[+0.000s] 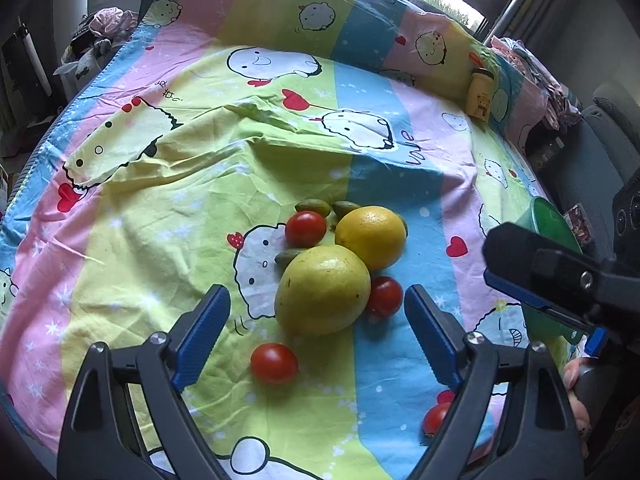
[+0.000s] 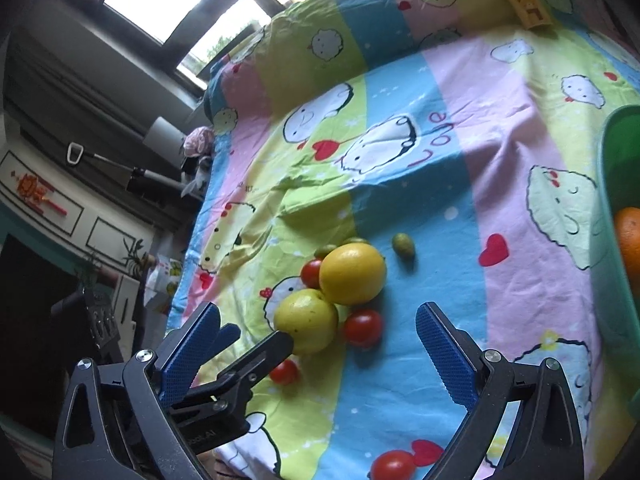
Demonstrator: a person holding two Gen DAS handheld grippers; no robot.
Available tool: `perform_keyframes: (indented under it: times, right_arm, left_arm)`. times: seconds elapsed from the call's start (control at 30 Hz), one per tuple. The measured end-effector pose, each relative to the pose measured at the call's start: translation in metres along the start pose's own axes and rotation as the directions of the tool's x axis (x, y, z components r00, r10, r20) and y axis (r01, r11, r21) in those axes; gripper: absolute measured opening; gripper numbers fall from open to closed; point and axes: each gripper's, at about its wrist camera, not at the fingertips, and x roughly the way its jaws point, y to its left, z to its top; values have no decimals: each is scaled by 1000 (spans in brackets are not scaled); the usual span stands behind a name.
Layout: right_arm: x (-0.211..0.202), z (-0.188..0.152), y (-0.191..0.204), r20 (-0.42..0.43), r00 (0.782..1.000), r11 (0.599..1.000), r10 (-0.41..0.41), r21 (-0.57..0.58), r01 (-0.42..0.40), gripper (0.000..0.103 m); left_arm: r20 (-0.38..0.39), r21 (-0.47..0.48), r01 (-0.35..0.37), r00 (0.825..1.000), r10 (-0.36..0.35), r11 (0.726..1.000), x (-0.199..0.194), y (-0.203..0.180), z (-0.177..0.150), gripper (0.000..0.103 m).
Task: Organize fruits
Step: 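Move the right tool back to the yellow-green pomelo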
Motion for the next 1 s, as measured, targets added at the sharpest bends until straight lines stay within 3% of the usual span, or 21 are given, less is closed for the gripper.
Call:
perform_keyframes:
  times: [0.2,0.43,0.77,1.0]
  right_arm:
    - [44,3,7,-166,985,999,37,8,-36,75]
    - [69,9,22,-257,966,998,-6,-58,-9,73]
    - [79,8,27,-291,956,994,-50,-108,19,73]
    - [82,8,28,-299,953,995,-50,-99,22,73]
  left_arm:
    - [-23,-19,19,1000,-19,1000,7,4,2,88]
    - [-59,-26,52,997,-54,998,19,4,4,84]
    - [-80,-19,65,995,-66,998,29,8,6,81]
    - [-130,-89,115,983,-126,989,38,15,5,66]
